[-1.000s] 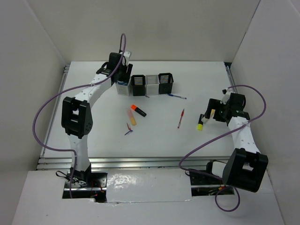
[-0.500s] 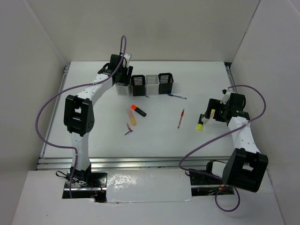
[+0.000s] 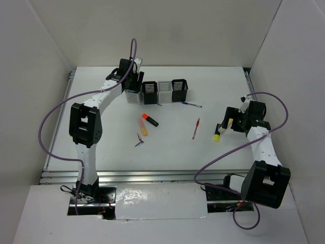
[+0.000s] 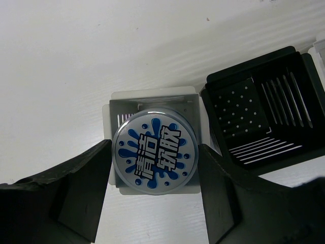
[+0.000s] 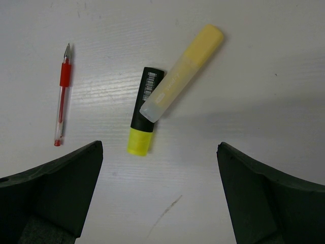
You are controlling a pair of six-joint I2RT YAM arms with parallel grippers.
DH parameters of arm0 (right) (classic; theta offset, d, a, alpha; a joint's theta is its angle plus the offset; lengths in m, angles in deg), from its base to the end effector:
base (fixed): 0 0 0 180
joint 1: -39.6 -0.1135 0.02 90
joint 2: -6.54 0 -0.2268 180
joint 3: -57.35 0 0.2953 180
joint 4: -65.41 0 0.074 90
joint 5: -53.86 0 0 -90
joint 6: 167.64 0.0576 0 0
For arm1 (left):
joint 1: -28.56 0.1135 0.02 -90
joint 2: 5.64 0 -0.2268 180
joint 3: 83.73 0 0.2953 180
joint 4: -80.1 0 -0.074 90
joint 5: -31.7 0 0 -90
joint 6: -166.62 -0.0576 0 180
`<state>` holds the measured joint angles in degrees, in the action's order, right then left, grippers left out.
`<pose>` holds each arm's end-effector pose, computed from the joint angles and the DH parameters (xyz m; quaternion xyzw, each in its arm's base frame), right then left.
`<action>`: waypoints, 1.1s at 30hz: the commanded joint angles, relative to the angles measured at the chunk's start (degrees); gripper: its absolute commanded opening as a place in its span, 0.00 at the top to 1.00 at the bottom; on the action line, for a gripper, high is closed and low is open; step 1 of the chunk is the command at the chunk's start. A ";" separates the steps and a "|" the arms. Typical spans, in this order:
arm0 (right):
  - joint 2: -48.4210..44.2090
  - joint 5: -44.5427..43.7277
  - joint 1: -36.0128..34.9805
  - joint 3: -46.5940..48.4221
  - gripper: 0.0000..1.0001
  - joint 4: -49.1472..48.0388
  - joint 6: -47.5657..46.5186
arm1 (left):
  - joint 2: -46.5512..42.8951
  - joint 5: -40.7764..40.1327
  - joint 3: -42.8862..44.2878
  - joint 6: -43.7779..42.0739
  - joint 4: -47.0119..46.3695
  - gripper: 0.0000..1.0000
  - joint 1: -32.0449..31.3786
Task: Sort the stationery into containers
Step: Place the stationery in the storage box.
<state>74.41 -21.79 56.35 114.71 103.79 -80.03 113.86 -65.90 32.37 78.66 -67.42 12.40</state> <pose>0.3012 -0.0757 0.1719 0.0726 0.9272 0.0574 0.3630 0.5138 -0.1409 0.2166 0.0793 0.8855 -0.0135 0.4575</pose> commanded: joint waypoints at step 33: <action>-1.17 1.56 -0.32 0.08 0.01 -1.78 0.20 | -24.04 18.04 -14.17 1.21 -0.80 0.42 4.12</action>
<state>74.50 -20.83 56.35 114.71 103.79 -80.03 92.53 -53.90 22.95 79.88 -68.69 15.41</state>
